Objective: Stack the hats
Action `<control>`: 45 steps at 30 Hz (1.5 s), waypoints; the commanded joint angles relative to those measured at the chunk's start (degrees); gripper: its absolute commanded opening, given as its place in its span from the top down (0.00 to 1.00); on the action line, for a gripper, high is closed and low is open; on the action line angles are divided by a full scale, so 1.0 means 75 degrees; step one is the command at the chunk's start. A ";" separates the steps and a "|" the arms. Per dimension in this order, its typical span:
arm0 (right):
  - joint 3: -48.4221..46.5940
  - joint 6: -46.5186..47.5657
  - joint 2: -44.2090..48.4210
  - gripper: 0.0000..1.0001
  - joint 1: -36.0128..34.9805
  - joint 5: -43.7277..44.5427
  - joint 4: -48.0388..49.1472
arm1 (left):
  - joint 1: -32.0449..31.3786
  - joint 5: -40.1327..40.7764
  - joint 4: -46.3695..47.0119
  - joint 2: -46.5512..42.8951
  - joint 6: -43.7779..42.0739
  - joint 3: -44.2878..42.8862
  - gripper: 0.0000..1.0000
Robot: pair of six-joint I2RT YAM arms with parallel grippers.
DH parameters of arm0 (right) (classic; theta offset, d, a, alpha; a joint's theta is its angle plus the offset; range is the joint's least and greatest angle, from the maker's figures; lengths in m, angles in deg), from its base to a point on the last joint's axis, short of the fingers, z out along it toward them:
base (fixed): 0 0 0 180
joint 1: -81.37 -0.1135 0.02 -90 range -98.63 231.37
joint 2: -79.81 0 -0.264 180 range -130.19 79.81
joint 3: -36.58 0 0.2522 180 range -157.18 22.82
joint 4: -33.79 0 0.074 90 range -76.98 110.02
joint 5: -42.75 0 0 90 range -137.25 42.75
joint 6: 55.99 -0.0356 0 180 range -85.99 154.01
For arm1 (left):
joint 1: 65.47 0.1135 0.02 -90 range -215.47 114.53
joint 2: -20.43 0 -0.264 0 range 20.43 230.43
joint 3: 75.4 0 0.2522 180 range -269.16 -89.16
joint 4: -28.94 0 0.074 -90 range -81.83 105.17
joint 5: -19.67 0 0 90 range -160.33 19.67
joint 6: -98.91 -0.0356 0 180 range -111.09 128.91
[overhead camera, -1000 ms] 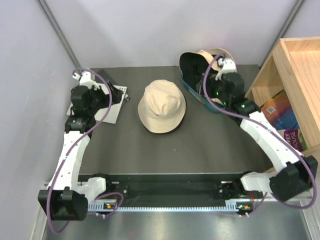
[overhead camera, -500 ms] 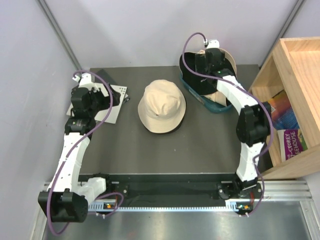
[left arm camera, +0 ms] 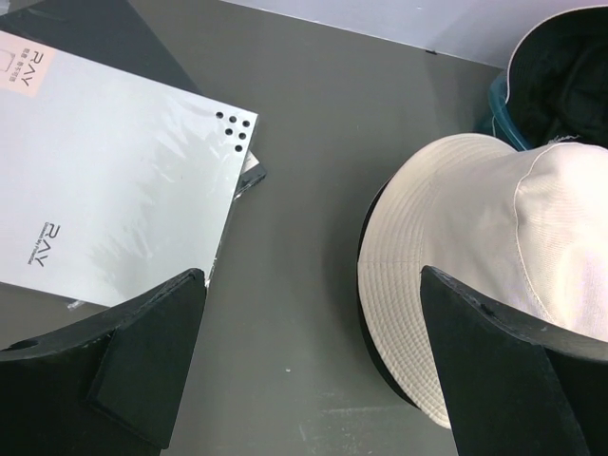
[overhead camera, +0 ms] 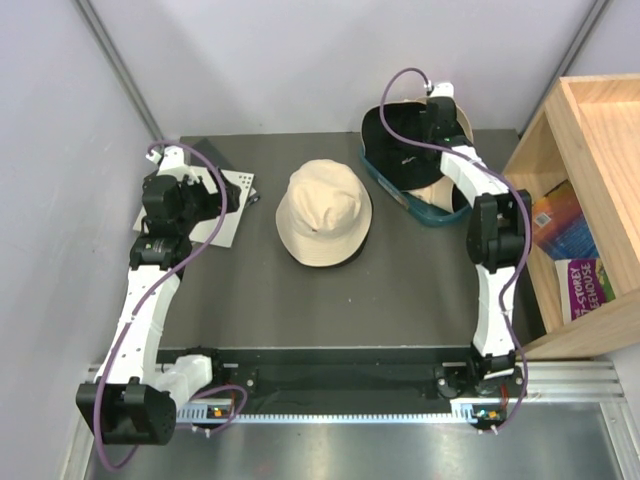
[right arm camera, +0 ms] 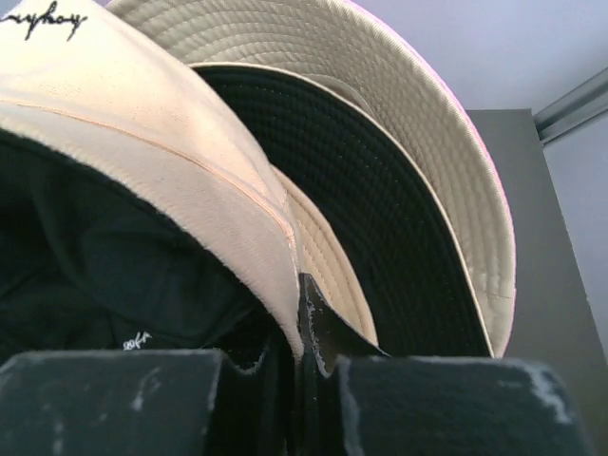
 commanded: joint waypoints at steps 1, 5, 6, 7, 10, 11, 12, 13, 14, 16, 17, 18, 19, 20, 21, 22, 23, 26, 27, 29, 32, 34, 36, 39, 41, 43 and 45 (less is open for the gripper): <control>-0.0185 -0.0084 0.1047 1.00 -0.0041 -0.0240 0.0470 | -0.0002 -0.0108 0.0371 -0.0045 -0.0104 -0.0105 0.02; 0.0820 -0.0026 0.2707 1.00 -0.0368 -0.0510 0.0962 | -0.0002 -0.0905 0.0418 0.0095 0.0340 -0.0457 0.06; 0.0975 -0.0002 0.2957 1.00 -0.0601 -0.0510 0.1009 | -0.0002 -0.1034 0.0523 0.0119 0.0620 -0.0550 0.07; 0.1069 0.0021 0.3168 1.00 -0.0720 -0.0498 0.0963 | -0.0002 -0.1337 0.0605 0.0154 0.0751 -0.0586 0.07; 0.0965 -0.0142 0.3661 1.00 -0.1224 -0.0405 0.0136 | -0.0247 -0.1527 0.0746 0.0224 0.1231 -0.0715 0.08; 0.0906 -0.0201 0.3825 1.00 -0.1352 -0.0393 -0.0055 | -0.0375 -0.1516 0.0781 0.0213 0.1314 -0.0750 0.08; 0.0941 -0.0213 0.3931 1.00 -0.1679 -0.0242 -0.0219 | -0.0702 -0.1493 0.0805 0.0236 0.1465 -0.0832 0.08; 0.0999 -0.0201 0.4036 1.00 -0.1867 -0.0101 -0.0349 | -0.0879 -0.1446 0.0874 0.0248 0.1548 -0.0879 0.08; 0.1197 -0.0155 0.4258 1.00 -0.2055 0.0190 -0.0373 | -0.1055 -0.1411 0.0968 0.0271 0.1630 -0.0891 0.08; 0.1350 -0.0096 0.4446 1.00 -0.2629 0.0520 -0.0397 | -0.1594 -0.1410 0.1155 0.0330 0.1899 -0.0938 0.08; 0.1397 -0.0061 0.4575 1.00 -0.2793 0.0753 -0.0501 | -0.1770 -0.1410 0.1307 0.0365 0.1993 -0.0961 0.08; 0.1386 -0.0061 0.4623 1.00 -0.3062 0.0895 -0.0537 | -0.2085 -0.1457 0.1367 0.0400 0.2191 -0.1008 0.08; 0.1398 -0.0037 0.4635 1.00 -0.3181 0.1012 -0.0561 | -0.2215 -0.1504 0.1425 0.0458 0.2286 -0.1008 0.08; 0.1398 0.0056 0.4670 1.00 -0.3286 0.1164 -0.0561 | -0.2333 -0.1539 0.1565 0.0459 0.2380 -0.1020 0.09; 0.1352 0.0068 0.4670 1.00 -0.3450 0.1212 -0.0630 | -0.2543 -0.1586 0.1683 0.0459 0.2439 -0.1020 0.09; 0.1293 0.0080 0.4658 1.00 -0.3509 0.1247 -0.0689 | -0.2638 -0.1598 0.1788 0.0389 0.2439 -0.1020 0.09; 0.1176 0.0068 0.4647 1.00 -0.3568 0.1259 -0.0817 | -0.2708 -0.1621 0.1905 0.0365 0.2428 -0.1009 0.09; 0.1105 0.0068 0.4728 1.00 -0.3837 0.1318 -0.0889 | -0.2873 -0.1738 0.2433 0.0283 0.2393 -0.0961 0.09; 0.1117 0.0068 0.4763 1.00 -0.3954 0.1330 -0.0843 | -0.2908 -0.1785 0.2619 0.0295 0.2393 -0.0985 0.09; 0.1070 0.0068 0.4810 1.00 -0.4025 0.1306 -0.0889 | -0.2966 -0.1949 0.2878 0.0482 0.2311 -0.1043 0.09; 0.0976 0.0033 0.4799 1.00 -0.4154 0.1306 -0.1088 | -0.3212 -0.1623 0.2973 0.0891 0.1633 -0.1347 0.09; 0.0953 -0.0025 0.4811 1.00 -0.4236 0.1295 -0.1239 | -0.3353 -0.1377 0.2857 0.1265 0.1198 -0.1664 0.09; 0.0976 -0.0060 0.4846 1.00 -0.4318 0.1271 -0.1311 | -0.3447 -0.1083 0.2786 0.1675 0.0918 -0.1991 0.09; 0.1069 -0.0154 0.4986 1.00 -0.4377 0.1166 -0.1393 | -0.3576 -0.1023 0.2809 0.2179 0.0578 -0.2366 0.09; 0.1187 -0.0201 0.5091 1.00 -0.4377 0.1049 -0.1393 | -0.3669 -0.1000 0.2902 0.2368 0.0436 -0.2508 0.09; 0.1245 -0.0225 0.5162 1.00 -0.4377 0.0955 -0.1428 | -0.3728 -0.0907 0.2996 0.2626 0.0155 -0.2660 0.09; 0.1269 -0.0236 0.5197 1.00 -0.4389 0.0826 -0.1486 | -0.3763 -0.0546 0.3031 0.2848 -0.0149 -0.2801 0.10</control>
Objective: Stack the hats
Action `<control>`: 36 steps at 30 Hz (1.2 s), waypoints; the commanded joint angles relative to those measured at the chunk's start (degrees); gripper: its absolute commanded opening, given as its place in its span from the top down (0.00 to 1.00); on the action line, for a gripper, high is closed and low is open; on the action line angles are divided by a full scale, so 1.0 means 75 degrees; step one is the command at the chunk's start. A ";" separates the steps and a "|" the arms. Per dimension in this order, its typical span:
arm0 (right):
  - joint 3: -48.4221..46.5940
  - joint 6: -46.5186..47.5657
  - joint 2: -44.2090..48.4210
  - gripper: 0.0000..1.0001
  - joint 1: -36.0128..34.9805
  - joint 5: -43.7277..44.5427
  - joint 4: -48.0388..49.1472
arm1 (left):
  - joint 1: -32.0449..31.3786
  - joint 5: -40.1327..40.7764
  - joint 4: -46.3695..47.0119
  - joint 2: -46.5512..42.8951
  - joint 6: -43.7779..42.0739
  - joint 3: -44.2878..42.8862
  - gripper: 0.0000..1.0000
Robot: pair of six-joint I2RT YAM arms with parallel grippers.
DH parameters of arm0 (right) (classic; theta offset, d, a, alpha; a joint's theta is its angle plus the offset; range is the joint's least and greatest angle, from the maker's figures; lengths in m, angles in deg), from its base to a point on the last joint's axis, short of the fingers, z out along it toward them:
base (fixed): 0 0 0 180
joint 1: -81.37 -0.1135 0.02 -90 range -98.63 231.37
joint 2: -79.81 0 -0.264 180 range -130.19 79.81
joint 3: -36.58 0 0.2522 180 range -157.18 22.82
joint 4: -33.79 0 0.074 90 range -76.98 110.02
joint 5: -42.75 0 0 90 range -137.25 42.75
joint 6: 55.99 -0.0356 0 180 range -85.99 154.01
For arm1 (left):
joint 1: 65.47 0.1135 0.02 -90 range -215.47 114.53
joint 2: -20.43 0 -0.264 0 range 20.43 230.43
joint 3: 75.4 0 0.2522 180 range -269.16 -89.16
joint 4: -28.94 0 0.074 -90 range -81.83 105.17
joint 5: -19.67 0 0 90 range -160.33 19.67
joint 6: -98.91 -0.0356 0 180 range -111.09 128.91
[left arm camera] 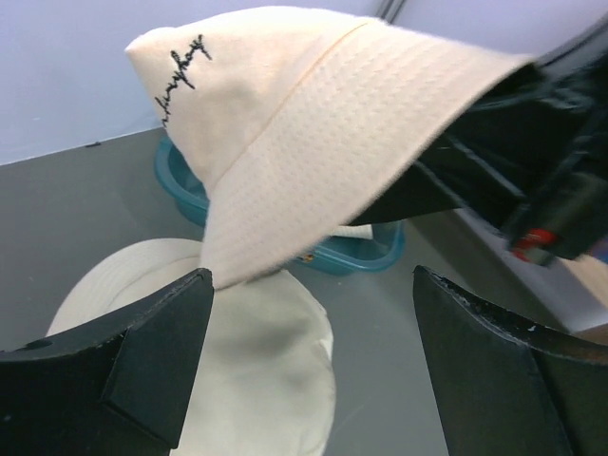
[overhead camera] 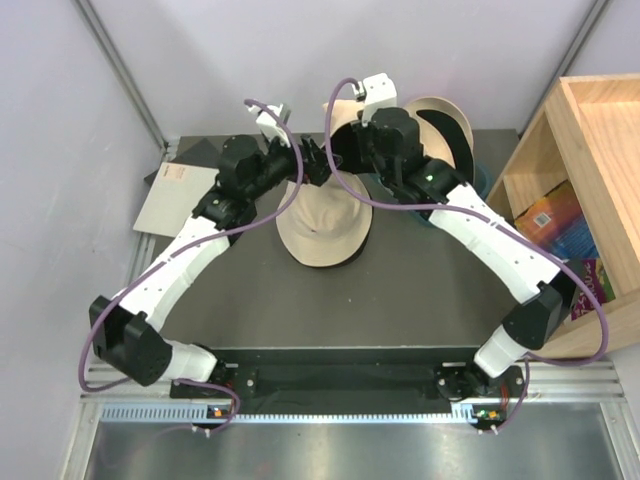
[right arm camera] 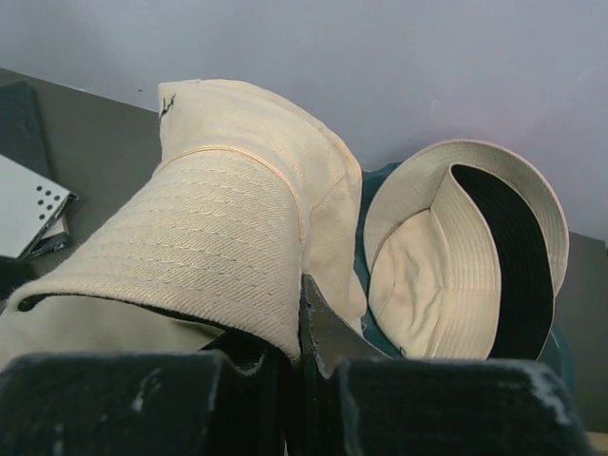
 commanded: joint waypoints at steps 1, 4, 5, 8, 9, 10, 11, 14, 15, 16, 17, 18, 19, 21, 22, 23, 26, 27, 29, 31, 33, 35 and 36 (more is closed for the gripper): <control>-0.0011 -0.0146 0.0642 1.00 -0.0122 -0.0267 0.0061 | -0.0112 0.0596 0.0551 0.0308 -0.0864 -0.0563 0.11; 0.0060 -0.0123 0.0724 1.00 -0.0122 -0.0384 0.0049 | -0.0124 0.0515 0.0796 0.0589 -0.1181 -0.0716 0.16; 0.0072 -0.0099 0.0736 1.00 -0.0122 -0.0396 0.0037 | -0.0124 0.0468 0.0890 0.0671 -0.1297 -0.0751 0.17; 0.0095 -0.0064 0.0772 1.00 -0.0122 -0.0420 -0.0021 | -0.0135 0.0351 0.1289 0.0964 -0.1532 -0.0821 0.30; 0.0107 -0.0064 0.0772 1.00 -0.0122 -0.0431 -0.0033 | -0.0135 0.0351 0.1452 0.1116 -0.1568 -0.0833 0.44; 0.0142 -0.0052 0.0795 1.00 -0.0122 -0.0420 -0.0021 | -0.0135 0.0281 0.1535 0.1187 -0.1614 -0.0856 0.53; 0.0177 -0.0041 0.0795 1.00 -0.0122 -0.0420 -0.0021 | -0.0135 0.0199 0.1652 0.1257 -0.1719 -0.0891 0.62; 0.0306 0.0076 0.0783 1.00 -0.0122 -0.0187 0.0142 | -0.0135 0.0000 0.1911 0.1678 -0.1977 -0.1113 1.00; 0.0364 0.0123 0.0772 1.00 -0.0122 -0.0104 0.0236 | -0.0135 0.0022 0.1922 0.1912 -0.2048 -0.1207 1.00; 0.0504 0.0205 0.0795 1.00 -0.0122 -0.0045 0.0422 | -0.0135 0.0104 0.2004 0.2030 -0.2130 -0.1301 1.00; 0.0564 0.0229 0.0807 1.00 -0.0122 0.0118 0.0494 | -0.0135 0.0221 0.2051 0.2136 -0.2351 -0.1476 1.00; 0.0611 0.0287 0.0818 1.00 -0.0122 0.0166 0.0564 | -0.0135 0.0257 0.2133 0.2380 -0.2458 -0.1559 1.00; 0.0739 0.0288 0.0865 1.00 -0.0122 0.0190 0.0646 | -0.0135 0.0292 0.2180 0.2499 -0.2563 -0.1664 1.00; 0.0845 0.0311 0.0888 1.00 -0.0122 0.0213 0.0834 | -0.0135 0.0374 0.2110 0.2814 -0.2810 -0.2027 1.00; 0.0903 0.0299 0.0912 1.00 -0.0122 0.0213 0.0857 | -0.0135 0.0432 0.2122 0.2874 -0.2857 -0.2110 1.00; 0.0927 0.0288 0.0924 1.00 -0.0157 0.0167 0.0892 | -0.0124 0.0502 0.2261 0.2898 -0.2869 -0.2099 1.00; 0.1056 0.0229 0.0959 1.00 -0.0297 0.0108 0.0905 | -0.0100 0.0760 0.2333 0.2805 -0.3266 -0.1866 1.00; 0.1091 0.0206 0.0971 1.00 -0.0345 0.0096 0.0951 | -0.0089 0.0993 0.2379 0.2642 -0.3314 -0.1760 1.00; 0.1243 0.0194 0.1029 1.00 -0.0520 0.0084 0.0986 | -0.0065 0.1229 0.2578 0.2384 -0.3407 -0.1131 1.00; 0.1372 0.0147 0.1076 1.00 -0.0649 0.0084 0.1057 | -0.0042 0.1614 0.3058 0.1881 -0.3396 -0.0613 1.00; 0.1454 0.0112 0.1088 1.00 -0.0848 0.0108 0.1034 | -0.0030 0.1792 0.3433 0.1353 -0.3302 0.0126 1.00; 0.1536 0.0088 0.1111 1.00 -0.1035 0.0201 0.1033 | -0.0030 0.1886 0.3411 0.0944 -0.3198 0.0584 1.00; 0.1653 0.0054 0.1123 1.00 -0.1083 0.0236 0.1022 | -0.0018 0.1851 0.3364 0.0837 -0.3162 0.0713 1.00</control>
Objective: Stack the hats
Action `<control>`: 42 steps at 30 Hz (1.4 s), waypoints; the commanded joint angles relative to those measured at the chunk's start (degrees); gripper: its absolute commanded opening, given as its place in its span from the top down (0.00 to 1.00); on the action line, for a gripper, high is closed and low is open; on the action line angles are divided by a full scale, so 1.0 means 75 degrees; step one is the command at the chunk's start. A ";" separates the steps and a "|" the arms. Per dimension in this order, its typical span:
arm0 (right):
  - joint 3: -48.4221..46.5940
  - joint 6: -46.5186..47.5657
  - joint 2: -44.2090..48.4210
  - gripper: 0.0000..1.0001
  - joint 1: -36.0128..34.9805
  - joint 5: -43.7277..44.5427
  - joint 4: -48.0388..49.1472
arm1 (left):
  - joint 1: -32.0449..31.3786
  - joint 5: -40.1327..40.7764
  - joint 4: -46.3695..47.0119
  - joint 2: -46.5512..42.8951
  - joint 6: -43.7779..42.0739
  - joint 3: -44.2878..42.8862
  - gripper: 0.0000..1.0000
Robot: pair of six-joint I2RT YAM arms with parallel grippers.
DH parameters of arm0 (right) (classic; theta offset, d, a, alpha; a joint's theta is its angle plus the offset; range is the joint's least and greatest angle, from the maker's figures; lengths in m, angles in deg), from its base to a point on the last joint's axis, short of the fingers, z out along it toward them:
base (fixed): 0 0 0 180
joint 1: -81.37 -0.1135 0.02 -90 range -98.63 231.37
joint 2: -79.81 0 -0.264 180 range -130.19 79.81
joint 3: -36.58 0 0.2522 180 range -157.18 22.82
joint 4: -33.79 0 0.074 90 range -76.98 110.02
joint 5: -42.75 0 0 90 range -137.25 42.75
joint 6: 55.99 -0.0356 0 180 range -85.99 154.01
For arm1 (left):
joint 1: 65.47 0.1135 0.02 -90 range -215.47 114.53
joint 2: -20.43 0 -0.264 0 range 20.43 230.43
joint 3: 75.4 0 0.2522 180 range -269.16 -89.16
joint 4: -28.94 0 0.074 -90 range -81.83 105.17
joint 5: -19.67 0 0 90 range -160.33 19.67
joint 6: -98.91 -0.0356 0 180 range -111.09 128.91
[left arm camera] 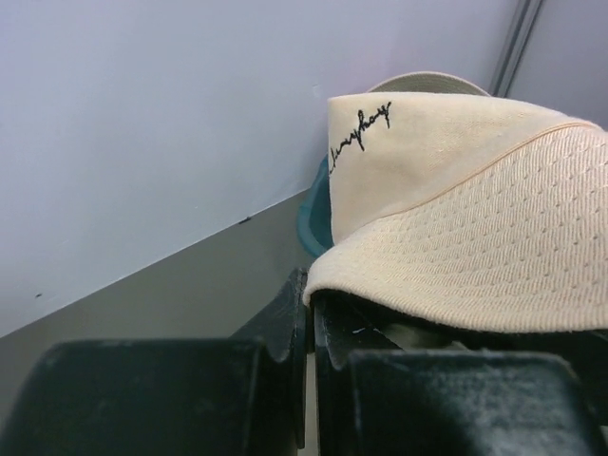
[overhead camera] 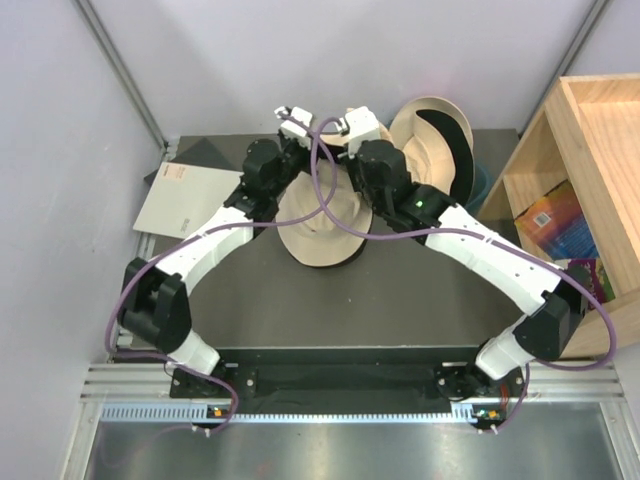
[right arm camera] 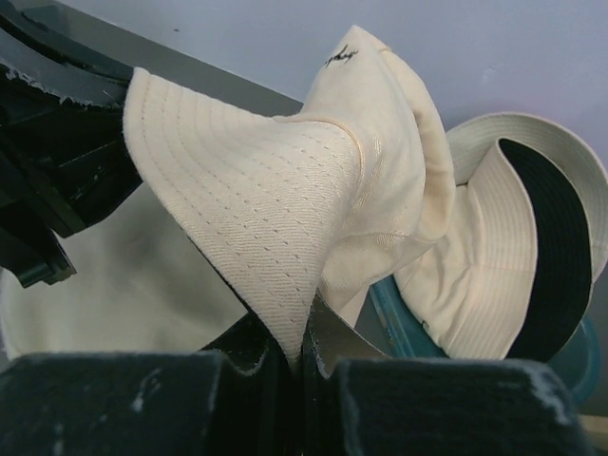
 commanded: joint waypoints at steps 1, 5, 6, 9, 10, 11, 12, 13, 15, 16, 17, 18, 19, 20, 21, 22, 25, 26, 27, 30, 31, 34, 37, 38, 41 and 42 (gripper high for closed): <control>0.0165 -0.0177 0.0499 1.00 -0.0456 0.0085 0.0529 | 0.0066 0.0551 0.0614 -0.0956 0.0067 0.0722 1.00; 0.0446 -0.0329 0.0523 1.00 -0.0738 0.0085 0.0600 | 0.0066 0.1310 0.0016 -0.1669 0.0582 0.1145 0.96; 0.0551 -0.0399 0.0523 1.00 -0.0785 0.0039 0.0623 | 0.0066 0.1406 -0.0148 -0.1811 0.0711 0.1215 0.86; 0.0843 -0.0505 0.0546 1.00 -0.0926 -0.0125 0.0880 | 0.0066 0.1641 -0.0851 -0.2560 0.1261 0.1613 0.31; 0.0880 -0.0517 0.0535 1.00 -0.0961 -0.0242 0.0927 | 0.0066 0.1734 -0.1096 -0.2771 0.1623 0.1812 0.25; 0.0903 -0.0529 0.0535 1.00 -0.1042 -0.0289 0.0974 | 0.0078 0.1793 -0.1586 -0.3179 0.1812 0.1895 0.20; 0.0915 -0.0517 0.0477 1.00 -0.1078 -0.0313 0.0998 | 0.0066 0.1747 -0.1916 -0.3381 0.2011 0.1965 0.18; 0.0892 -0.0517 0.0441 1.00 -0.1125 -0.0336 0.0987 | 0.0078 0.1689 -0.2198 -0.3568 0.2396 0.2093 0.17; 0.0857 -0.0517 0.0348 1.00 -0.1277 -0.0325 0.0975 | 0.0066 0.1641 -0.2949 -0.4131 0.2843 0.2200 0.17; 0.0868 -0.0529 0.0336 1.00 -0.1335 -0.0325 0.0975 | 0.0078 0.1676 -0.3322 -0.4330 0.3344 0.2351 0.17; 0.0903 -0.0517 0.0324 1.00 -0.1429 -0.0325 0.1021 | 0.0066 0.1746 -0.3546 -0.4715 0.3639 0.2457 0.17; 0.1008 -0.0552 0.0312 1.00 -0.1488 -0.0325 0.1114 | 0.0066 0.1781 -0.3769 -0.4916 0.3944 0.2574 0.17; 0.1067 -0.0738 0.0324 1.00 -0.1593 -0.0313 0.1173 | 0.0078 0.1735 -0.3840 -0.5115 0.4527 0.2819 0.17; 0.1114 -0.0786 0.0312 1.00 -0.1640 -0.0302 0.1220 | 0.0066 0.1677 -0.3841 -0.5523 0.4811 0.2949 0.16; 0.1230 -0.0798 0.0324 1.00 -0.1675 -0.0301 0.1314 | 0.0066 0.1618 -0.3702 -0.5713 0.5092 0.3101 0.16; 0.1290 -0.0821 0.0335 1.00 -0.1757 -0.0278 0.1361 | 0.0066 0.1420 -0.3573 -0.6051 0.5640 0.3404 0.16; 0.1501 -0.0915 0.0359 1.00 -0.1863 -0.0278 0.1513 | 0.0066 0.1115 -0.2733 -0.6417 0.6556 0.3990 0.16; 0.1536 -0.0985 0.0370 1.00 -0.1886 -0.0266 0.1514 | 0.0078 0.1056 -0.2484 -0.6545 0.6711 0.4109 0.16; 0.1629 -0.1044 0.0394 1.00 -0.1910 -0.0243 0.1525 | 0.0066 0.1055 -0.2343 -0.6582 0.6886 0.4203 0.16; 0.1828 -0.1255 0.0452 1.00 -0.1945 -0.0231 0.1619 | 0.0066 0.0962 -0.1990 -0.6547 0.7461 0.4380 0.12; 0.1864 -0.1302 0.0464 1.00 -0.1957 -0.0231 0.1642 | 0.0066 0.0915 -0.1908 -0.6477 0.7752 0.4426 0.11; 0.1923 -0.1419 0.0488 1.00 -0.1969 -0.0231 0.1666 | 0.0066 0.0774 -0.1370 -0.6243 0.8105 0.4567 0.09; 0.1935 -0.1454 0.0476 1.00 -0.1969 -0.0220 0.1619 | 0.0066 0.0376 -0.0901 -0.5950 0.8329 0.4626 0.08; 0.1935 -0.1466 0.0476 1.00 -0.1969 -0.0219 0.1596 | 0.0078 0.0306 -0.0772 -0.5891 0.8364 0.4638 0.08; 0.1935 -0.1501 0.0476 1.00 -0.1980 -0.0219 0.1572 | 0.0078 0.0200 -0.0350 -0.5657 0.8517 0.4673 0.09; 0.1935 -0.1513 0.0522 1.00 -0.1980 -0.0219 0.1561 | 0.0066 0.0176 -0.0105 -0.5610 0.8552 0.4684 0.09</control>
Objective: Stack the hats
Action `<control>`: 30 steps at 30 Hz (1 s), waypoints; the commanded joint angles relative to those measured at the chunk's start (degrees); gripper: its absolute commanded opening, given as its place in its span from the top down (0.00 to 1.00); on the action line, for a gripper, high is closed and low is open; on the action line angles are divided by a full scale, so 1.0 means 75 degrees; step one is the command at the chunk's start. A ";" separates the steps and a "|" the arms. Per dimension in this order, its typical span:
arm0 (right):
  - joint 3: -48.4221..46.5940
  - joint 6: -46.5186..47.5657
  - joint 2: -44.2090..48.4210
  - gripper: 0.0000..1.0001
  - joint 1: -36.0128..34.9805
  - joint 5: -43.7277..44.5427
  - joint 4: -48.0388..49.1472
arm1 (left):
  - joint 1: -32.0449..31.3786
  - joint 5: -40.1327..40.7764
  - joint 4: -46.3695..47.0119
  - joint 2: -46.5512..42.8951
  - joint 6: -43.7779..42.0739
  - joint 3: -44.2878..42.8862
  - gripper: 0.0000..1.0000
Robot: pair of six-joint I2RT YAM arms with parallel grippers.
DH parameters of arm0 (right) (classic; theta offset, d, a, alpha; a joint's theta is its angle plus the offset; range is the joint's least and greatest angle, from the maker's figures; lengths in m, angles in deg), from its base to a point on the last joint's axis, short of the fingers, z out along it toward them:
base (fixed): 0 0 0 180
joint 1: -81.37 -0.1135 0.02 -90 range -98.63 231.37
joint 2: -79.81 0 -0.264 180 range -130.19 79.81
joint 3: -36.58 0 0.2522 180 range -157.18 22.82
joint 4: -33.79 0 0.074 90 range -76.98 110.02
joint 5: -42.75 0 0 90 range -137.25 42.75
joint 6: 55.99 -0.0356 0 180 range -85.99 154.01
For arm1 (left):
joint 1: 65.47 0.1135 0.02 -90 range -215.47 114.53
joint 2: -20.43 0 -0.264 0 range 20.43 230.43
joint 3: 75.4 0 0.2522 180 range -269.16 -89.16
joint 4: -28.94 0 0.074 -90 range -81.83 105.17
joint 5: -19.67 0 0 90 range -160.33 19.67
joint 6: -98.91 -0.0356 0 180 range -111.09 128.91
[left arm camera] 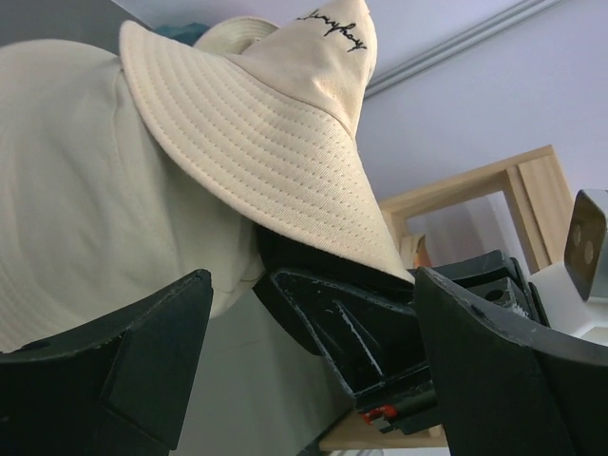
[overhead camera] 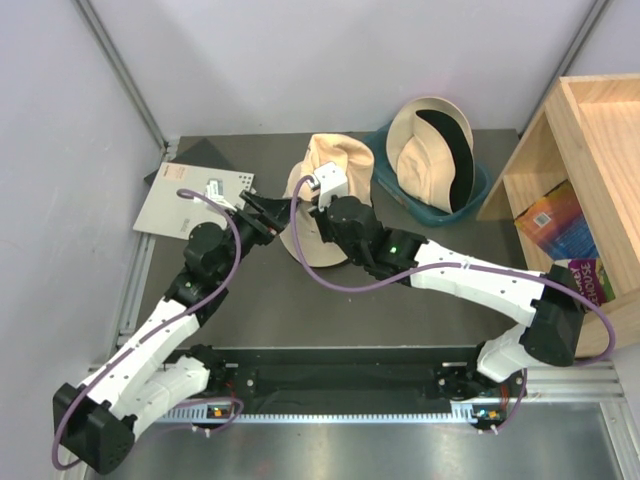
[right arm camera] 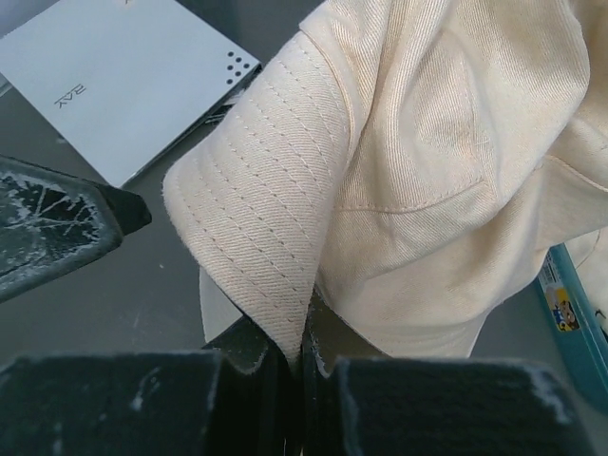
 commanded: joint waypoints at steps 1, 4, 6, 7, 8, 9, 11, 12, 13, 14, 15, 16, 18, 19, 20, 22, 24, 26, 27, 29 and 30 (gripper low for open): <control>-0.0012 -0.0237 0.0264 1.00 -0.0206 -0.0050 0.0185 | 0.0011 -0.0392 0.1456 0.0277 0.0532 0.0094 0.10; 0.0000 -0.0272 0.0286 1.00 -0.0206 -0.0039 0.0185 | 0.0011 -0.0602 0.1750 0.0605 0.0684 0.0037 0.10; 0.0058 -0.0295 0.0287 1.00 -0.0217 -0.0015 0.0185 | 0.0011 -0.0743 0.1855 0.0770 0.0755 -0.0045 0.10; 0.0058 -0.0284 0.0298 1.00 -0.0229 -0.0027 0.0208 | 0.0011 -0.0802 0.1995 0.0933 0.0790 -0.0069 0.10; 0.0093 -0.0272 0.0310 1.00 -0.0218 -0.0027 0.0220 | 0.0011 -0.0814 0.2054 0.1004 0.0825 -0.0069 0.10; 0.0117 -0.0283 0.0299 1.00 -0.0241 -0.0027 0.0220 | 0.0011 -0.0803 0.2147 0.1074 0.0860 -0.0069 0.10; 0.0152 -0.0272 0.0299 1.00 -0.0264 -0.0039 0.0197 | 0.0011 -0.0849 0.2487 0.1262 0.0942 -0.0081 0.10; 0.0175 -0.0272 0.0310 1.00 -0.0276 -0.0027 0.0185 | 0.0011 -0.0838 0.2569 0.1309 0.0966 -0.0093 0.10; 0.0199 -0.0295 0.0334 1.00 -0.0288 -0.0027 0.0197 | 0.0011 -0.0803 0.2652 0.1391 0.1024 -0.0093 0.10; 0.0268 -0.0318 0.0345 1.00 -0.0288 -0.0015 0.0185 | 0.0011 -0.0698 0.2757 0.1426 0.1036 -0.0093 0.10; 0.0304 -0.0342 0.0369 1.00 -0.0288 -0.0027 0.0197 | 0.0011 -0.0651 0.2781 0.1438 0.1071 -0.0093 0.11; 0.0339 -0.0365 0.0392 1.00 -0.0299 -0.0027 0.0208 | 0.0011 -0.0604 0.2828 0.1485 0.1118 -0.0093 0.11; 0.0398 -0.0424 0.0392 1.00 -0.0323 -0.0062 0.0197 | 0.0011 -0.0603 0.3038 0.1555 0.1153 -0.0093 0.12; 0.0410 -0.0447 0.0392 1.00 -0.0335 -0.0062 0.0208 | 0.0023 -0.0603 0.3120 0.1625 0.1200 -0.0081 0.14; 0.0445 -0.0482 0.0381 1.00 -0.0335 -0.0050 0.0197 | 0.0011 -0.0603 0.3179 0.1649 0.1224 -0.0069 0.19; 0.0468 -0.0483 0.0381 1.00 -0.0335 -0.0039 0.0197 | 0.0011 -0.0592 0.3297 0.1707 0.1317 -0.0046 0.26; 0.0468 -0.0483 0.0392 1.00 -0.0335 -0.0015 0.0197 | 0.0011 -0.0580 0.3309 0.1743 0.1422 -0.0023 0.36; 0.0457 -0.0483 0.0369 1.00 -0.0335 -0.0004 0.0185 | 0.0023 -0.0522 0.3320 0.1755 0.1505 0.0013 0.43; 0.0457 -0.0483 0.0369 1.00 -0.0335 -0.0003 0.0197 | 0.0011 -0.0463 0.3320 0.1743 0.1621 0.0082 0.50; 0.0445 -0.0471 0.0357 1.00 -0.0335 -0.0003 0.0185 | 0.0011 -0.0229 0.3332 0.1696 0.1751 0.0269 0.55; 0.0457 -0.0483 0.0346 1.00 -0.0335 -0.0003 0.0185 | 0.0011 -0.0135 0.3320 0.1650 0.1879 0.0329 0.58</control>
